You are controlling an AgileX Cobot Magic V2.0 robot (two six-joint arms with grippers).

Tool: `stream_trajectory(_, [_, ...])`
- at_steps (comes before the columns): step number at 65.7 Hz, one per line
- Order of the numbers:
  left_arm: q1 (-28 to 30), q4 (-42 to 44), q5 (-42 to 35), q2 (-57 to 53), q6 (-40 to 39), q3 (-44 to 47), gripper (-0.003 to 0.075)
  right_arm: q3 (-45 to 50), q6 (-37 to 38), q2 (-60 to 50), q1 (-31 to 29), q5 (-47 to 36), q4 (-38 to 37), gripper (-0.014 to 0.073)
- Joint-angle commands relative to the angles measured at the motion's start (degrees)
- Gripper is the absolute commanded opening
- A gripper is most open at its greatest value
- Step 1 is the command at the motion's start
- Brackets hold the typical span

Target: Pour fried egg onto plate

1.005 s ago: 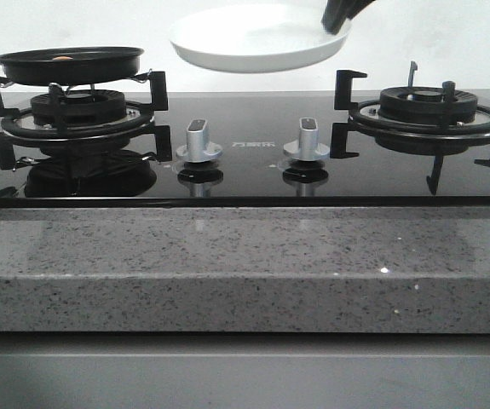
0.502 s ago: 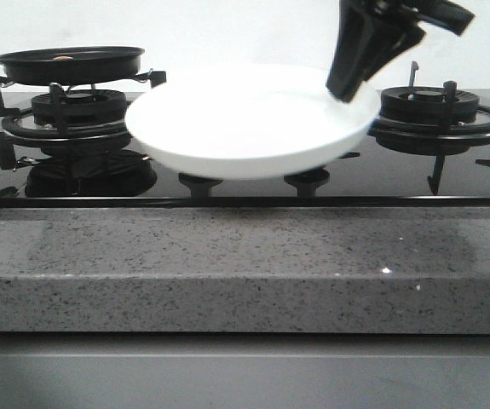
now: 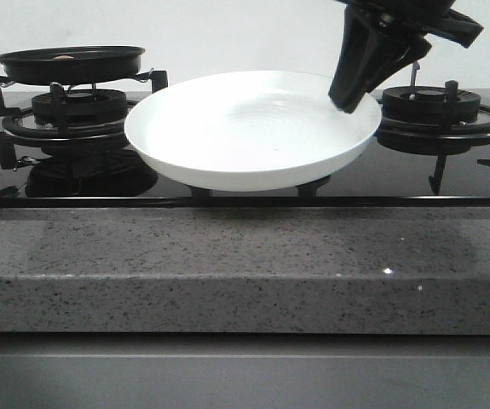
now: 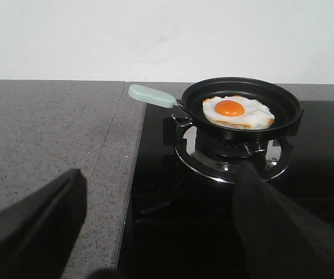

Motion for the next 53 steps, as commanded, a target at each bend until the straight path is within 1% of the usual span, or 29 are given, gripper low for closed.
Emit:
stream_trajectory(1, [0.08,-0.32,-4.98,0.42,-0.6,-1.55,0.0512,-1.29,-0.61,-2.92,-0.07,-2.15,1.95,-0.0067])
stream_trajectory(7, [0.08,-1.91,-4.76,0.42,-0.6,-1.55,0.0513,-1.29,-0.61,-2.92,-0.07,-2.15,1.95,-0.0067])
stream_trajectory(11, [0.08,-4.7,-3.88,0.58,-0.6,-2.0,0.0513,-1.29,-0.61,-2.92,-0.07,-2.15,1.95,-0.0067])
stream_trajectory(26, [1.16,-22.6,-0.89,7.06,-0.6,-6.35,0.0514,-1.29,-0.61,-2.92,-0.07,-2.15,1.95,-0.0067])
stream_trajectory(34, [4.17,-31.9,3.11,14.19,-0.6,-10.78,0.0514,-1.29,-0.61,-2.92,-0.07,-2.15,1.95,-0.0067])
stream_trajectory(44, [9.4,-38.54,10.6,24.49,0.09,-17.69,0.0514,-1.29,-0.61,-2.92,-0.07,-2.15,1.95,-0.0067])
stream_trajectory(50, [12.41,-45.36,15.9,30.64,5.48,-22.15,0.0514,-1.29,-0.61,-2.92,-0.07,-2.15,1.95,-0.0067])
stream_trajectory(53, [14.67,-52.3,20.08,34.49,10.61,-24.64,0.0514,-1.29,-0.61,-2.92,-0.07,-2.15,1.95,-0.0067])
